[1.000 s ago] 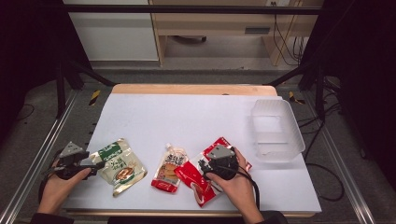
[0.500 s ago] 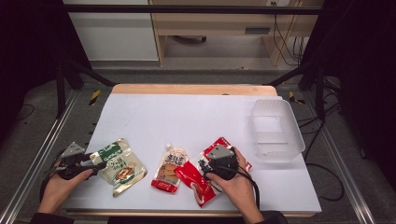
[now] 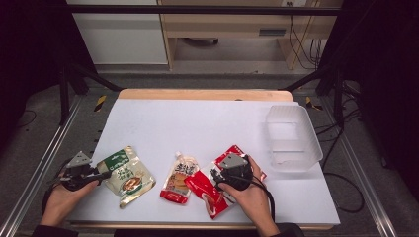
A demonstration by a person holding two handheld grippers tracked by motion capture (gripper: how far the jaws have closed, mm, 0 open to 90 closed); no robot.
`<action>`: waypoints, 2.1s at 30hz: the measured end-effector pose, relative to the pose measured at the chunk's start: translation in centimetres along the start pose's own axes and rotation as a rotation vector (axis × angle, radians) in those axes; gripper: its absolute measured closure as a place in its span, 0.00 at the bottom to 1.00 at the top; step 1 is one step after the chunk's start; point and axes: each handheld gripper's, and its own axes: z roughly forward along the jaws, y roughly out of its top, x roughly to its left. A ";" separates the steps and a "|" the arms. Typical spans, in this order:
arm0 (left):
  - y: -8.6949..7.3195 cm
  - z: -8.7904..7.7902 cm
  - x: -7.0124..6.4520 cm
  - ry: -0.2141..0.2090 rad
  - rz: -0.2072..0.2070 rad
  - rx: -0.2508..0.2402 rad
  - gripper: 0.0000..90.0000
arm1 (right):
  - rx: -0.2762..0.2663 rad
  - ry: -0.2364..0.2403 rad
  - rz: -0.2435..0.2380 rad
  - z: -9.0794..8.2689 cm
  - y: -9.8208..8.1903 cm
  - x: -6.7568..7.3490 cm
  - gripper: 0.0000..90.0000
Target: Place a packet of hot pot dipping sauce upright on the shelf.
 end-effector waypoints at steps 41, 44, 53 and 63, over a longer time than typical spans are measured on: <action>7.8 -8.5 -6.6 -0.081 0.234 -0.207 1.00 | -0.025 -0.041 0.041 -0.3 -0.3 -1.2 0.11; 9.5 -9.0 -7.4 -0.068 0.296 -0.166 1.00 | -0.051 -0.030 0.046 -0.6 -0.2 -1.3 0.11; 14.6 -10.2 -8.4 -0.088 0.385 -0.132 1.00 | -0.067 0.005 0.038 -2.0 0.1 -1.4 0.11; 17.7 -9.8 -10.9 -0.119 0.502 -0.102 1.00 | -0.003 0.072 -0.108 -3.7 2.8 -1.3 0.14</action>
